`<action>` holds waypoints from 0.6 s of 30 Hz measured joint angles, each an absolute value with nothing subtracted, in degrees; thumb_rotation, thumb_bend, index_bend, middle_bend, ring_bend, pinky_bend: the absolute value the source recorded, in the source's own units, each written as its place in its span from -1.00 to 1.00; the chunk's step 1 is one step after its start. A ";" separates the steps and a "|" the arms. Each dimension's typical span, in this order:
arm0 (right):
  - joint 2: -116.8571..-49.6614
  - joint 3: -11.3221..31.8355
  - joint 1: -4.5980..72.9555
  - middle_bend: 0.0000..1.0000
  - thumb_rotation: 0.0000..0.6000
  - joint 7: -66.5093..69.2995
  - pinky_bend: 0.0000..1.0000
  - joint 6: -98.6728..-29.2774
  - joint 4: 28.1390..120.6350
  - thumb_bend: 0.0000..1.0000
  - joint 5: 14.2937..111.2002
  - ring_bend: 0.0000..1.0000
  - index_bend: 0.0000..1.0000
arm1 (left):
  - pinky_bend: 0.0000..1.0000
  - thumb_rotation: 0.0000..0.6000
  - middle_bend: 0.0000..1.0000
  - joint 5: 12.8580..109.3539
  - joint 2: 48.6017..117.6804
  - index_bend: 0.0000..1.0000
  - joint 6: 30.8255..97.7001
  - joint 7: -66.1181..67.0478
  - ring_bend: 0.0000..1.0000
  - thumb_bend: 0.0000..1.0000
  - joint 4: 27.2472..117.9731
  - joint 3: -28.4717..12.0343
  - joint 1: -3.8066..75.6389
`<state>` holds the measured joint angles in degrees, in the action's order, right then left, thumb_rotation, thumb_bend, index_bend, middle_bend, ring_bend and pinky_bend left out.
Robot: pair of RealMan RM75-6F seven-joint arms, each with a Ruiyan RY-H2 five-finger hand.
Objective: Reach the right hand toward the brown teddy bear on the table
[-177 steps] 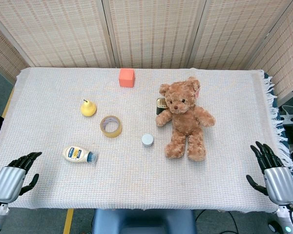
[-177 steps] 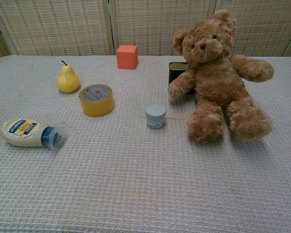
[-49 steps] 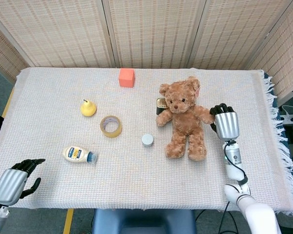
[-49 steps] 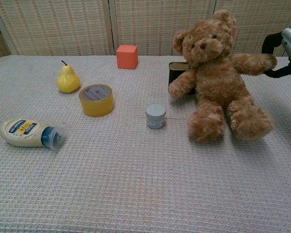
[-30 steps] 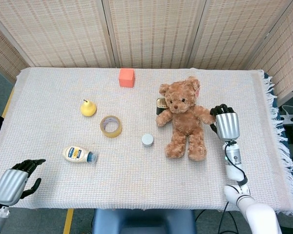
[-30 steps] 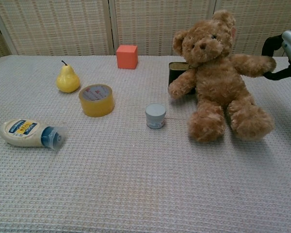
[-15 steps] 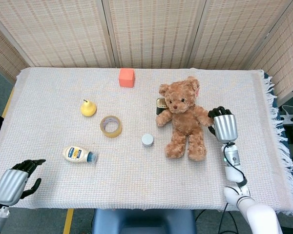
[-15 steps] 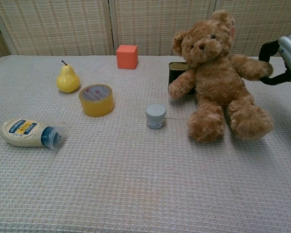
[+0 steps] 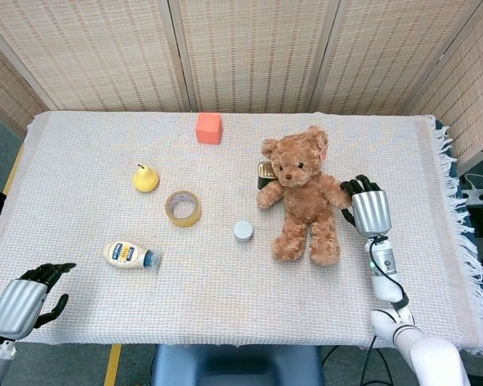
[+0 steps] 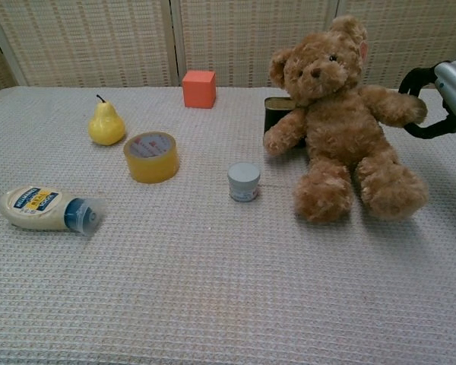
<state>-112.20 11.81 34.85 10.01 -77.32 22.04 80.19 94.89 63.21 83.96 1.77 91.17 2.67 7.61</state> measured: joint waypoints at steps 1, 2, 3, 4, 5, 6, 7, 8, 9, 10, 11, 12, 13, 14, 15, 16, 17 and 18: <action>-111.75 11.67 34.65 -0.59 1.00 10.34 -0.41 -77.23 22.87 -0.64 80.28 -0.92 -0.71 | -0.15 1.00 -0.40 94.85 63.22 -0.56 83.93 1.82 -0.48 -0.16 91.10 2.67 7.61; -111.23 11.52 34.40 -0.65 1.00 10.66 -0.51 -77.23 23.88 -0.64 80.38 -0.97 -0.76 | -0.15 1.00 -0.40 94.77 63.22 -0.56 83.85 1.82 -0.48 -0.16 91.12 2.68 7.61; -110.38 11.29 33.97 -0.69 1.00 11.06 -0.60 -77.37 25.54 -0.64 80.56 -1.00 -0.81 | -0.15 1.00 -0.40 94.66 63.21 -0.56 83.74 1.73 -0.48 -0.16 91.18 2.67 7.63; -109.62 11.09 33.59 -0.72 1.00 11.30 -0.64 -77.55 27.07 -0.64 80.71 -1.00 -0.85 | -0.15 1.00 -0.40 94.60 63.19 -0.56 83.68 1.67 -0.48 -0.16 91.24 2.65 7.66; -108.72 10.86 33.14 -0.76 1.00 11.49 -0.68 -77.75 28.88 -0.64 80.87 -1.00 -0.90 | -0.15 1.00 -0.40 94.62 63.18 -0.56 83.70 1.67 -0.48 -0.16 91.25 2.64 7.66; -107.28 10.51 32.45 -0.79 1.00 11.58 -0.69 -78.02 31.75 -0.64 81.09 -1.00 -0.93 | -0.15 1.00 -0.40 94.71 63.19 -0.56 83.80 1.73 -0.48 -0.16 91.22 2.65 7.65; -105.99 10.20 31.88 -0.80 1.00 11.52 -0.70 -78.23 34.29 -0.64 81.25 -1.00 -0.96 | -0.15 1.00 -0.40 94.76 63.19 -0.56 83.84 1.80 -0.48 -0.16 91.18 2.67 7.63; -104.52 9.86 31.24 -0.81 1.00 11.34 -0.70 -78.44 37.16 -0.64 81.40 -1.00 -0.97 | -0.15 1.00 -0.40 94.77 63.17 -0.56 83.84 1.84 -0.48 -0.16 91.19 2.70 7.60; -102.30 9.35 30.32 -0.81 1.00 10.92 -0.71 -78.73 41.47 -0.64 81.58 -1.00 -0.97 | -0.15 1.00 -0.40 94.74 63.16 -0.56 83.85 1.78 -0.48 -0.16 91.24 2.70 7.59; -100.44 8.91 29.56 -0.81 1.00 10.47 -0.71 -78.95 45.05 -0.64 81.68 -1.00 -0.97 | -0.15 1.00 -0.39 94.69 63.14 -0.56 83.88 1.68 -0.48 -0.16 91.30 2.68 7.57; -97.67 8.26 28.43 -0.81 1.00 9.72 -0.71 -79.28 50.25 -0.64 81.78 -1.00 -0.97 | -0.15 1.00 -0.40 94.65 63.13 -0.56 83.93 1.63 -0.48 -0.16 91.33 2.64 7.56; -95.40 7.71 27.51 -0.81 1.00 9.10 -0.71 -79.56 54.39 -0.64 81.86 -1.00 -0.97 | -0.15 1.00 -0.40 94.62 63.14 -0.56 84.01 1.61 -0.48 -0.16 91.31 2.60 7.54; -92.99 7.12 26.52 -0.81 1.00 8.45 -0.71 -79.90 58.66 -0.64 81.94 -1.00 -0.97 | -0.15 1.00 -0.40 94.57 63.16 -0.56 84.02 1.63 -0.48 -0.16 91.26 2.58 7.52; -90.43 6.46 25.44 -0.81 1.00 7.79 -0.71 -80.32 62.98 -0.64 82.05 -1.00 -0.97 | -0.15 1.00 -0.40 94.48 63.18 -0.56 83.96 1.66 -0.48 -0.16 91.22 2.57 7.52; -86.80 5.51 23.82 -0.81 1.00 6.91 -0.71 -81.04 68.67 -0.64 82.20 -1.00 -0.97 | -0.15 1.00 -0.39 94.31 63.19 -0.56 83.78 1.70 -0.48 -0.16 91.21 2.55 7.54; -83.96 4.77 22.45 -0.81 1.00 6.24 -0.71 -81.73 72.76 -0.64 82.31 -1.00 -0.97 | -0.15 1.00 -0.39 94.14 63.21 -0.56 83.61 1.72 -0.48 -0.16 91.24 2.52 7.58; -81.05 4.02 20.91 -0.81 1.00 5.52 -0.71 -82.58 76.59 -0.64 82.40 -1.00 -0.97 | -0.15 1.00 -0.39 94.00 63.22 -0.56 83.44 1.76 -0.48 -0.16 91.29 2.48 7.63; -77.24 3.04 18.54 -0.81 1.00 4.44 -0.71 -84.03 81.08 -0.64 82.47 -1.00 -0.97 | -0.15 1.00 -0.39 93.92 63.25 -0.56 83.31 1.91 -0.48 -0.16 91.33 2.44 7.69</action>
<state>-77.24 3.04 18.54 4.44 -84.03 81.08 82.47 93.92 63.25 83.31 1.91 91.33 2.44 7.69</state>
